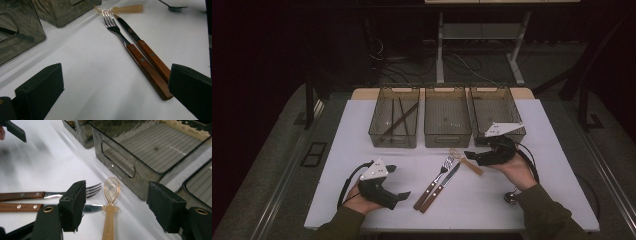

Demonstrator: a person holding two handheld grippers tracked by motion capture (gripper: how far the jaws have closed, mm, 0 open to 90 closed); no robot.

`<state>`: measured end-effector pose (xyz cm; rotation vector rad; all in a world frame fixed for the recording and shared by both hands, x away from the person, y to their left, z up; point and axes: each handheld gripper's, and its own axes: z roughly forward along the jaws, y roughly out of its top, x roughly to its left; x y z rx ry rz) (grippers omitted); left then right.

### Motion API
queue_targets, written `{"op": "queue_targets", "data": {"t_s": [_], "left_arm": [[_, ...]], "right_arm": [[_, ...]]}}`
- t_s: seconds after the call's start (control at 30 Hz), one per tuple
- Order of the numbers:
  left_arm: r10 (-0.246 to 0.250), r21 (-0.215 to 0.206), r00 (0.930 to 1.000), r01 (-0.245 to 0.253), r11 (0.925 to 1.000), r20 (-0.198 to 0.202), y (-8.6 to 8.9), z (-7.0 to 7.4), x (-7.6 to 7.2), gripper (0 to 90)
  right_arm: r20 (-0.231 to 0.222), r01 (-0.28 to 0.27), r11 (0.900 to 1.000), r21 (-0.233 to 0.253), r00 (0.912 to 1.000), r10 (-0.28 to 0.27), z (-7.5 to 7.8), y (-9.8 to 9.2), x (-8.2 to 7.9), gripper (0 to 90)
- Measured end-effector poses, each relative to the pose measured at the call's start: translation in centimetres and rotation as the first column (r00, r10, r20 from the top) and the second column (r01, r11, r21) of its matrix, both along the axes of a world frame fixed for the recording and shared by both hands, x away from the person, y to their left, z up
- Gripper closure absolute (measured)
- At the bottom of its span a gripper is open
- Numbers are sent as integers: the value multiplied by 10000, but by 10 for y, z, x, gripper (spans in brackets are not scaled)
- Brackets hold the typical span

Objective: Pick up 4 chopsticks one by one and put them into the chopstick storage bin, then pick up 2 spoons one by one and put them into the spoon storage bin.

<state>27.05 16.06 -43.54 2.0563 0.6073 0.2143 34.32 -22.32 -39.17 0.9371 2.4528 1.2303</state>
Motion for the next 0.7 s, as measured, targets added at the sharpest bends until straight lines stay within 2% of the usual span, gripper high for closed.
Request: {"op": "queue_targets", "data": {"t_s": [0.3,0.63,0.7], "left_arm": [[18,-26,10000,-18,10000,-24,1,0,0,0],[-2,-20,10000,2,10000,-26,1,0,1,0],[2,-49,10000,-2,10000,-28,1,0,1,0]], "right_arm": [[-347,73,9994,-341,9994,-85,-10,-13,-3,320],[-1195,-245,9953,-937,9927,132,-25,-19,-7,347],[-1271,-241,9946,-1010,9918,111,-28,-19,-7,386]]}}
